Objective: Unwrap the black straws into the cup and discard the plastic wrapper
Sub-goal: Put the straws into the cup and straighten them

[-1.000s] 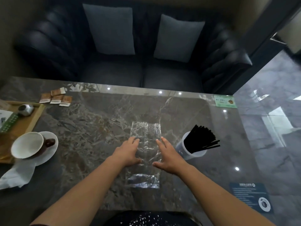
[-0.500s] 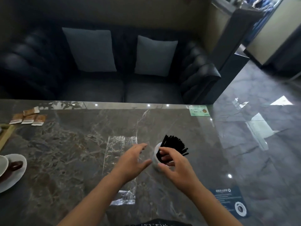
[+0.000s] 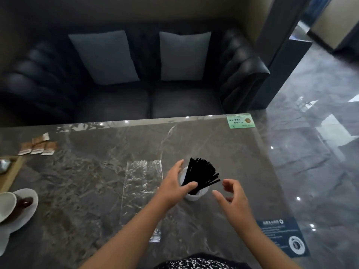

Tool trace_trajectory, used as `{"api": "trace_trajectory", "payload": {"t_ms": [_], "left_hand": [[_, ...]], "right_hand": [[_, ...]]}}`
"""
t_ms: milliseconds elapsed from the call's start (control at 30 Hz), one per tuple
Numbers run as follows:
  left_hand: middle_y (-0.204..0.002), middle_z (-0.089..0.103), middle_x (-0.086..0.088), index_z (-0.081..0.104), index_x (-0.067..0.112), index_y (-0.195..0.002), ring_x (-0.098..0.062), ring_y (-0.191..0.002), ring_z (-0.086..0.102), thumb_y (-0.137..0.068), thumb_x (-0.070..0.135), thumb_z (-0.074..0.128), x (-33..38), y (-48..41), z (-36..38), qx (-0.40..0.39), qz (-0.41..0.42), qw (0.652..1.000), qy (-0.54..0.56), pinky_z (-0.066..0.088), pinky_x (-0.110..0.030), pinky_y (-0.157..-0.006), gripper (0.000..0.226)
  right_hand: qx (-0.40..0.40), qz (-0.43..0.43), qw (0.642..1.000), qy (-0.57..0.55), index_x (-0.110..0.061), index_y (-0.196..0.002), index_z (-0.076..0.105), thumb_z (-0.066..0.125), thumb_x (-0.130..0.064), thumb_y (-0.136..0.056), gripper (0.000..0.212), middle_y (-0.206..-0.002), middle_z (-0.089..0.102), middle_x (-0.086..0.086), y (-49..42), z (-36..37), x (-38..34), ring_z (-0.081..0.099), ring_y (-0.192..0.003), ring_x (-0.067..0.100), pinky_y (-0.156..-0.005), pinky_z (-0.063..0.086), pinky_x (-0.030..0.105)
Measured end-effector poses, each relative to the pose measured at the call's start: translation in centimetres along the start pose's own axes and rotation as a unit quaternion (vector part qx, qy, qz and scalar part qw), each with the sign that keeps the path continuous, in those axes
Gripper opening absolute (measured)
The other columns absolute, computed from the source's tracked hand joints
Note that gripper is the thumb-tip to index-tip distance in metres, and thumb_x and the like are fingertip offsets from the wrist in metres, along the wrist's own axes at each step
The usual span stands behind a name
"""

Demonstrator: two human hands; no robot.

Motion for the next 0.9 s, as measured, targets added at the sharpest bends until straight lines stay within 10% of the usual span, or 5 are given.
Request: {"api": "trace_trajectory", "payload": {"t_ms": [333, 500, 700, 900], "left_hand": [[-0.154, 0.037, 0.002, 0.031, 0.020, -0.151, -0.012, -0.143, 0.031, -0.086, 0.022, 0.072, 1.0, -3.5, 1.2, -0.043, -0.003, 0.999, -0.011, 0.026, -0.031, -0.117, 0.077], [-0.130, 0.063, 0.003, 0.056, 0.018, -0.133, -0.013, -0.128, 0.053, -0.088, 0.015, 0.069, 1.3, -4.2, 1.6, -0.034, 0.003, 0.999, 0.025, 0.040, -0.025, -0.108, 0.047], [-0.112, 0.072, -0.011, 0.068, 0.006, -0.115, -0.024, -0.111, 0.066, -0.088, -0.001, 0.063, 1.3, -4.2, 1.6, 0.001, 0.015, 0.997, 0.069, 0.048, -0.047, -0.101, 0.029], [-0.105, 0.074, -0.010, 0.070, 0.008, -0.113, -0.024, -0.103, 0.068, -0.089, -0.001, 0.059, 1.4, -4.0, 0.7, 0.053, 0.031, 0.997, 0.039, 0.052, -0.048, -0.093, 0.028]], "right_hand": [[-0.093, 0.033, 0.994, -0.054, -0.038, -0.106, 0.053, 0.071, -0.029, -0.089, 0.026, -0.115, 0.057, 0.003, -4.6, 4.7, -1.5, 0.059, -0.110, 0.018, -0.095, 0.049, 0.036], [-0.086, 0.028, 0.994, -0.064, -0.013, -0.111, 0.061, 0.072, -0.019, -0.089, 0.025, -0.111, 0.060, 0.012, -6.0, 5.3, -2.0, 0.059, -0.108, 0.025, -0.096, 0.048, 0.042], [-0.119, 0.007, 0.990, -0.070, -0.039, -0.101, 0.063, 0.068, -0.017, -0.092, 0.024, -0.109, 0.067, 0.002, -6.9, 5.5, -3.6, 0.063, -0.109, 0.022, -0.098, 0.050, 0.044], [-0.134, -0.035, 0.990, 0.017, -0.021, -0.088, 0.071, 0.064, -0.021, -0.093, 0.009, -0.090, 0.072, 0.003, -7.9, 5.2, -5.5, 0.067, -0.086, 0.020, -0.078, 0.053, 0.036]]}}
Point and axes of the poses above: each hand's wrist, its own y-axis away from the middle knuckle, its own z-axis out of the palm, x = y × z, the point moved 7 cm from there along -y, towards the middle knuckle
